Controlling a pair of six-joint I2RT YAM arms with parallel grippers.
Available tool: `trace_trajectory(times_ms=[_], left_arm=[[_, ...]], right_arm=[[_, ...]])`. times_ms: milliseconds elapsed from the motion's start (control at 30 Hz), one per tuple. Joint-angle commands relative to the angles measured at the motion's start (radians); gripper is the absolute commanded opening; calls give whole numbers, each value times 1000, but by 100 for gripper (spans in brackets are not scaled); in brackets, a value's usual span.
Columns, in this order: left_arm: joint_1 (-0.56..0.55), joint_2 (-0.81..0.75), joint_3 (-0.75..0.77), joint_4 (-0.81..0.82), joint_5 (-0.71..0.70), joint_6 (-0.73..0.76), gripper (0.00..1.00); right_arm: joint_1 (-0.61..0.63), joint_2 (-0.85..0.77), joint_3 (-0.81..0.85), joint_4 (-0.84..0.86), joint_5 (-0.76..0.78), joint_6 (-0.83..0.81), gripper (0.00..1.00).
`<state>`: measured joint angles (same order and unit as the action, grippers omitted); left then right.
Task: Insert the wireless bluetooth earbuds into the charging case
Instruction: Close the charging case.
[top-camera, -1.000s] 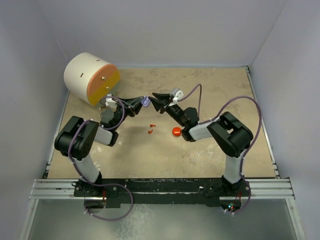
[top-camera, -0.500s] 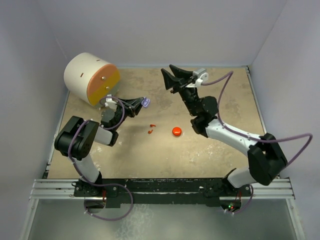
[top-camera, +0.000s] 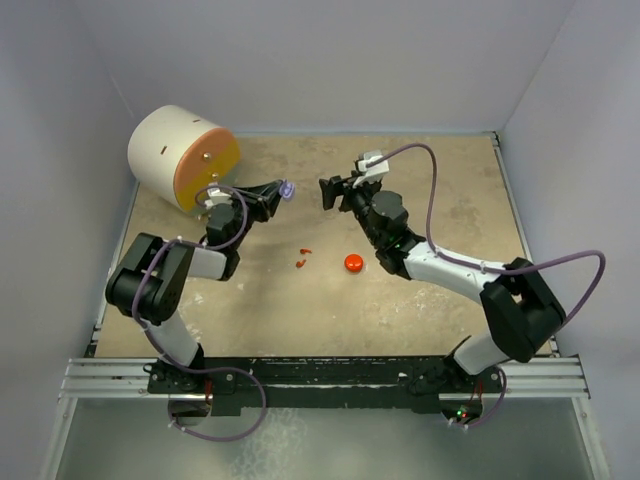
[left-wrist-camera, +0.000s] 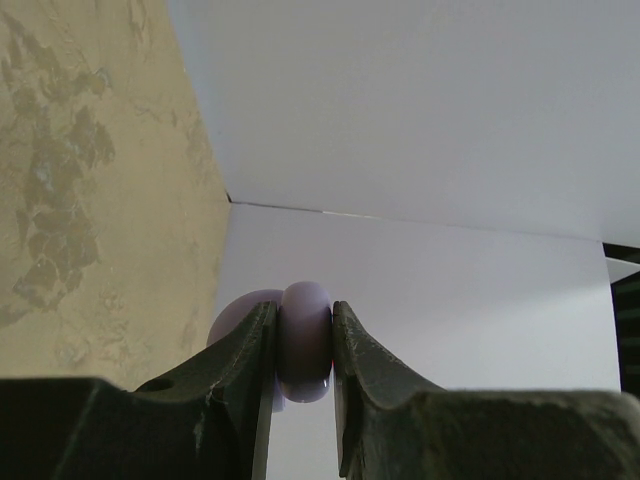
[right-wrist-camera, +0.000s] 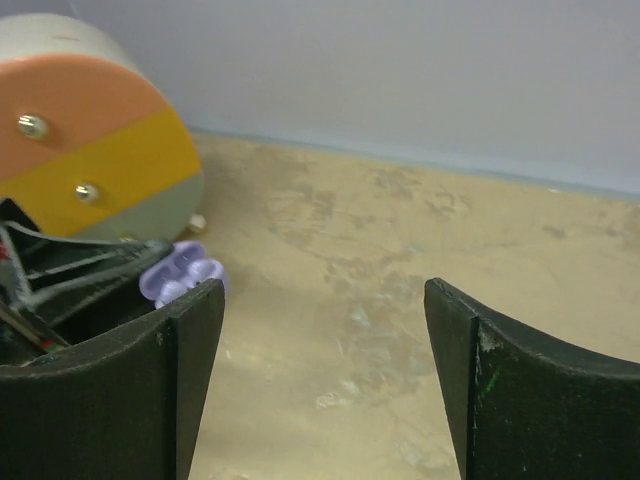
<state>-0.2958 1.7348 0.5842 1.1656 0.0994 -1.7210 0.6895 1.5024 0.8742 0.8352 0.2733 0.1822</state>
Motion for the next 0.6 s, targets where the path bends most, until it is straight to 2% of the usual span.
trace_trajectory(times_ms=[0, 133, 267, 567], left_arm=[[-29, -84, 77, -108, -122, -17, 0], [-56, -110, 118, -182, -203, -19, 0], [-77, -105, 153, -221, -236, -32, 0], [-125, -54, 148, -178, -264, -97, 0]], right_arm=[[26, 26, 21, -18, 150, -42, 84], [55, 92, 24, -14, 190, -62, 92], [83, 166, 40, 50, 219, -79, 95], [104, 263, 52, 212, 192, -110, 100]])
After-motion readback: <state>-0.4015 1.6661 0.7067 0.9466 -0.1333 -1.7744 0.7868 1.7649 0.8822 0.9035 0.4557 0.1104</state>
